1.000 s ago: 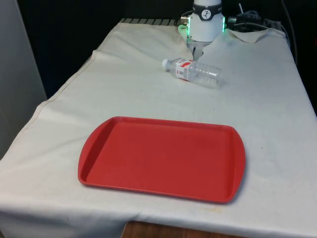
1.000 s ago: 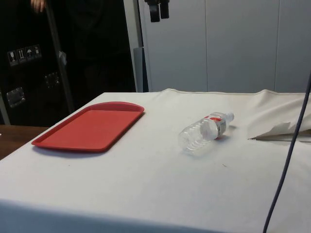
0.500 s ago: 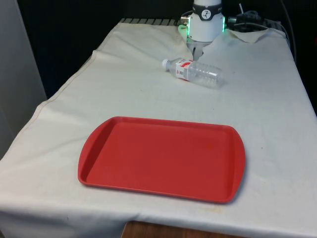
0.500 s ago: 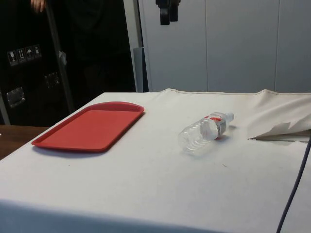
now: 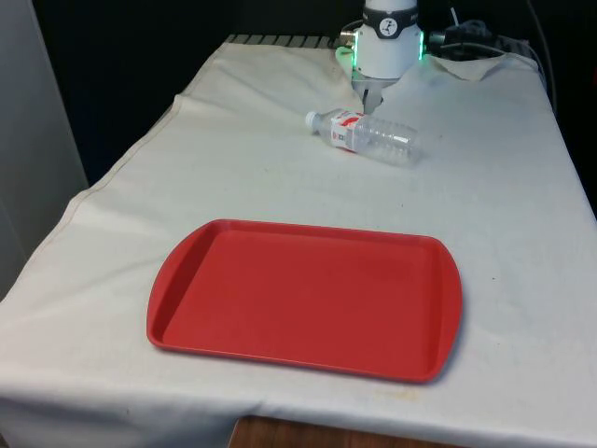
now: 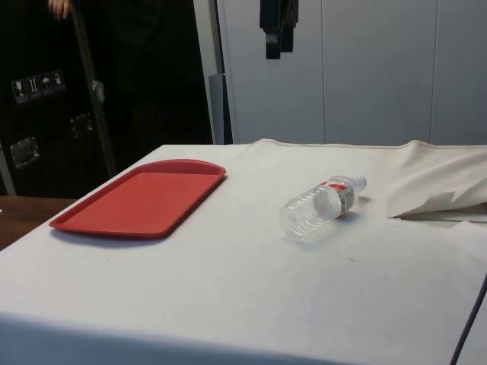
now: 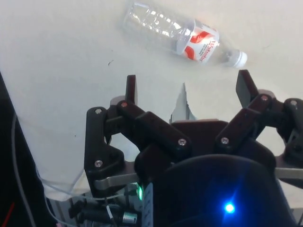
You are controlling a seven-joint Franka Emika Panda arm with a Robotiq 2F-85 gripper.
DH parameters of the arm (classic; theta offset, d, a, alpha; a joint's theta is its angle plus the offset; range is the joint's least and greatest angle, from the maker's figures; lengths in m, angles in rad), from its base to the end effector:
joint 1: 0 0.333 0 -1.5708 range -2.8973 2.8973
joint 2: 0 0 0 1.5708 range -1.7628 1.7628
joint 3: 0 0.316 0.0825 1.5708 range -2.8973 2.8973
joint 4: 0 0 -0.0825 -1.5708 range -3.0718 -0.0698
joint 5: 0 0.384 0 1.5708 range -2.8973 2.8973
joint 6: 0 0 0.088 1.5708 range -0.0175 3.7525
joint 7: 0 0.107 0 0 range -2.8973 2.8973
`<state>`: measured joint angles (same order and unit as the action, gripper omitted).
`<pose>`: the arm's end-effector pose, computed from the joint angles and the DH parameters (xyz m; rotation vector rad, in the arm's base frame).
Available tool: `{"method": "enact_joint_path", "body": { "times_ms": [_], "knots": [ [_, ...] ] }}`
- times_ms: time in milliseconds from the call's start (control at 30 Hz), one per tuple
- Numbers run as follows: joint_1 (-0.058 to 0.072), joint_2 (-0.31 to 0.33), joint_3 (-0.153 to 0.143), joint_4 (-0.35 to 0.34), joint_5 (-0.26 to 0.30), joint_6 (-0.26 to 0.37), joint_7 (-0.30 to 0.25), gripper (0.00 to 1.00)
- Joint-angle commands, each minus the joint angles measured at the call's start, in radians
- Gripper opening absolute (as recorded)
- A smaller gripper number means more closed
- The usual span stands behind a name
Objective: Place the bottle upright on the tray.
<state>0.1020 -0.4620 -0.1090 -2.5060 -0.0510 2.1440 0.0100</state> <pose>0.4110 -0.0061 0.4522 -3.1327 -0.0275 -0.1539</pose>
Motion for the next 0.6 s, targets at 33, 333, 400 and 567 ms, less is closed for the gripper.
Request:
{"method": "enact_joint_path", "body": {
  "times_ms": [33, 333, 400, 567],
  "knots": [
    [-0.004, -0.010, 0.002, -0.032, -0.004, 0.036, 0.019, 1.00],
    [-0.003, -0.002, 0.005, -0.071, 0.001, 0.083, 0.072, 1.00],
    [-0.003, 0.000, 0.005, -0.079, 0.001, 0.093, 0.085, 1.00],
    [-0.003, 0.003, 0.007, -0.100, 0.001, 0.116, 0.117, 1.00]
  ]
}}
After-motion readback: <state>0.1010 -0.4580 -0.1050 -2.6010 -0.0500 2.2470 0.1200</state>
